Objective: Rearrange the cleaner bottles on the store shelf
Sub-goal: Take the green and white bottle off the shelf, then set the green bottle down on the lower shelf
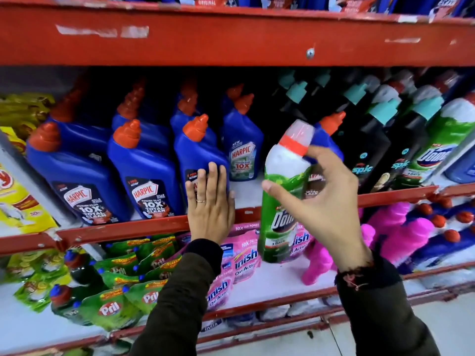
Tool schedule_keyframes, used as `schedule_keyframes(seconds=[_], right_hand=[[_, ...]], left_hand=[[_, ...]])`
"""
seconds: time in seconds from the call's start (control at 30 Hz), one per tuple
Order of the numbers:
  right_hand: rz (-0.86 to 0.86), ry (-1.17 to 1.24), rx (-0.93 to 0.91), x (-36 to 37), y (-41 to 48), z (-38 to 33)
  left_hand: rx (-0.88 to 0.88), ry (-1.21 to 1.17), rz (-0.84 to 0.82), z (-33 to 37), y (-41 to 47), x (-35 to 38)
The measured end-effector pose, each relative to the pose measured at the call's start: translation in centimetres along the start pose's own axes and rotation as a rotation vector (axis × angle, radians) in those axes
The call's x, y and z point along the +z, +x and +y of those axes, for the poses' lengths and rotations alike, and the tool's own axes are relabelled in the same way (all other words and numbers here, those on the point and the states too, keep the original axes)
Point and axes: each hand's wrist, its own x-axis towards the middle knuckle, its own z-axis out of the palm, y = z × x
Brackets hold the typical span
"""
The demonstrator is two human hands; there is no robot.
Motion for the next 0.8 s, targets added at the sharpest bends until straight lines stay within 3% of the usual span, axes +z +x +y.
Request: schedule_keyframes(seconds=[0.13,0.33,0.63,0.8], right_hand=[[-0.188,-0.039,0.149,2.1,-4.3,4.1],[-0.334,-0.151,0.291,6.8,-11.3,10.7],[-0.423,-0.118,0.442,8.0,-13.9,14.4],[-0.481,-0.128,0.401,7.3,-13.2,13.9]], left_hand=[[-0.013,0.015,-0.019,-0.1,0.0,0.0],[-0.035,0.026,-0.048,-0.1,-0.1,0.0],[-0.037,0.010,-0.056,-0.1,0.0,0.0],[-0.035,-0.006,-0.048,-0.2,0.0,0.2]])
